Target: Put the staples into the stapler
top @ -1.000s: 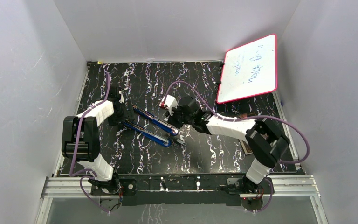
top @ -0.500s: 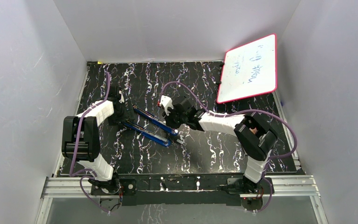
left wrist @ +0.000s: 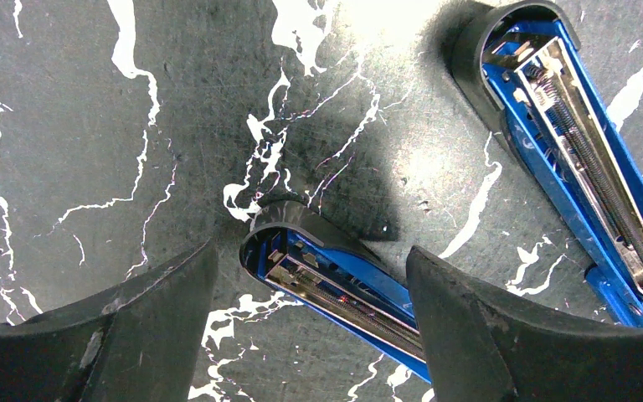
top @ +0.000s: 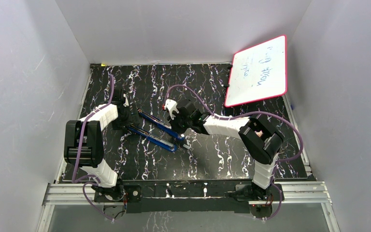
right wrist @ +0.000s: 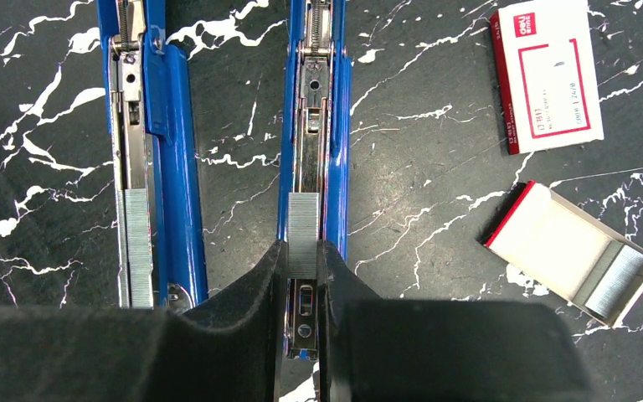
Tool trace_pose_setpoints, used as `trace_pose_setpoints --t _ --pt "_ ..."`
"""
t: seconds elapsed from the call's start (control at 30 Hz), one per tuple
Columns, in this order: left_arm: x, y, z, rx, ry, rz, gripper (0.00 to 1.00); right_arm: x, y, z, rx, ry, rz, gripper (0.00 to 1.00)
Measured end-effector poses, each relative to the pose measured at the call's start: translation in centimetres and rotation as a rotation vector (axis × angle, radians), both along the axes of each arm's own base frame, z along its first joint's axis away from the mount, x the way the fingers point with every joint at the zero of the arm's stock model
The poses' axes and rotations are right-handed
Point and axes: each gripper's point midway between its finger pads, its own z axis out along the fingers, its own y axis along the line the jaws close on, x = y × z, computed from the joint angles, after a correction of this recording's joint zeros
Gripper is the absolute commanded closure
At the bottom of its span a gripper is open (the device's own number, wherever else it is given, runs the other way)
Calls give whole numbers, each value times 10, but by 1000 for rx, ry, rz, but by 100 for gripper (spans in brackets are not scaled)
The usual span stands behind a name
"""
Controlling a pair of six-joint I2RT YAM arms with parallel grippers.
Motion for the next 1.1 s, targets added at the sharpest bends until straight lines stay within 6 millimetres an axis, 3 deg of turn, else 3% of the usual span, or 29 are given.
trace_pose_setpoints --t 0.9,1.1 --pt "0 0 0 0 -1 0 19 4 -2 -2 -30 19 -41 100" --pt "0 0 0 0 -1 0 19 4 -3 -2 -36 20 -45 95"
